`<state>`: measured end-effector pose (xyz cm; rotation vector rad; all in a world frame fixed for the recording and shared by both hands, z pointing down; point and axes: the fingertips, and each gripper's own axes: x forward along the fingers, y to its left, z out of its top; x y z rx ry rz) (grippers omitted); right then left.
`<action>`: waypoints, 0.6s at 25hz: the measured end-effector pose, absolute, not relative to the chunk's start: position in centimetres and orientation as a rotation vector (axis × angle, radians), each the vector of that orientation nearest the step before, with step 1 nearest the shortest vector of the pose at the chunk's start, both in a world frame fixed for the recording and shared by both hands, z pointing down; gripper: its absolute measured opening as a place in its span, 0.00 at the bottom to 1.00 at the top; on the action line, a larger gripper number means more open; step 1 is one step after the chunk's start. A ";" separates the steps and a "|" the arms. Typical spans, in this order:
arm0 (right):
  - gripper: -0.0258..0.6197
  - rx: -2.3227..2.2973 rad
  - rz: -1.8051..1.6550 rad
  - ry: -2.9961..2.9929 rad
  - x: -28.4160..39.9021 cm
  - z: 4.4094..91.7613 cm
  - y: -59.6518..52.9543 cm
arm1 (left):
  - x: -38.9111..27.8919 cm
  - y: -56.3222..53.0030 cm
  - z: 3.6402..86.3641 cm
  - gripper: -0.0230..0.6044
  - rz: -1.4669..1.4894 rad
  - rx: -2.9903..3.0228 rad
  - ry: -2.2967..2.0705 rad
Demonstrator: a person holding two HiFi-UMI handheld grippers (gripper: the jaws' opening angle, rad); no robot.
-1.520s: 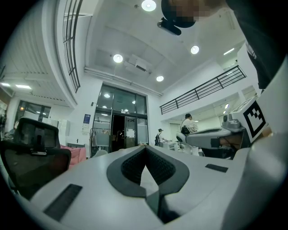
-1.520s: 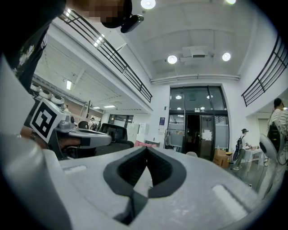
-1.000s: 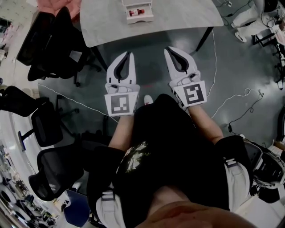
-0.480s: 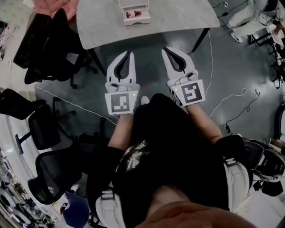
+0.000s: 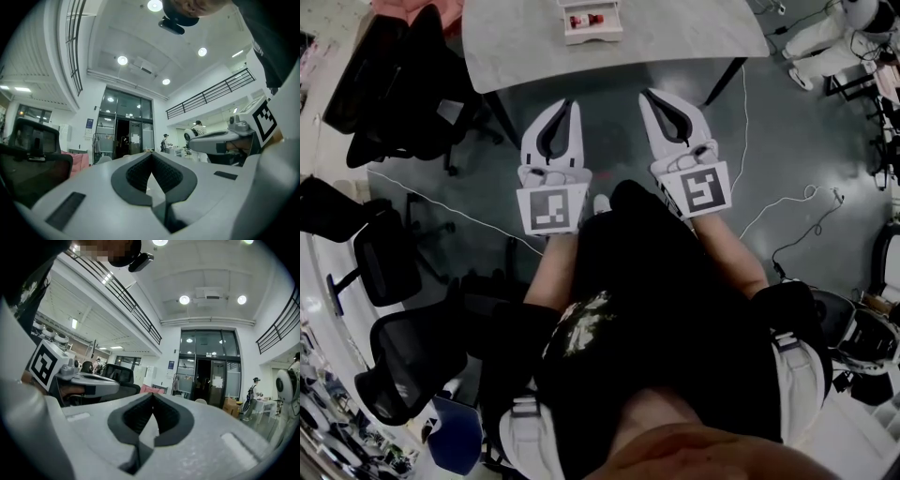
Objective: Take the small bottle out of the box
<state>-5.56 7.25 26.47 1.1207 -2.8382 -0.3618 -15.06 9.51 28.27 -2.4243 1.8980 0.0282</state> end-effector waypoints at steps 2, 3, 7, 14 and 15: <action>0.03 1.122 -0.357 -2.832 -5.7 26.3 7.1 | -14.7 8.7 29.0 0.06 0.045 -2.456 1.899; 0.03 1.124 -0.359 -2.823 -5.5 26.3 7.0 | -14.4 8.2 29.2 0.06 0.048 -2.466 1.895; 0.03 1.167 -0.293 -2.794 -3.4 27.5 4.9 | -13.4 6.4 29.3 0.06 0.034 -2.468 1.875; 0.03 1.051 -0.220 -2.912 -5.1 28.3 0.3 | -14.7 0.9 30.4 0.06 -0.059 -2.415 1.918; 0.03 1.026 -0.215 -2.921 -5.2 28.4 -0.6 | -14.7 0.0 30.1 0.06 -0.061 -2.410 1.910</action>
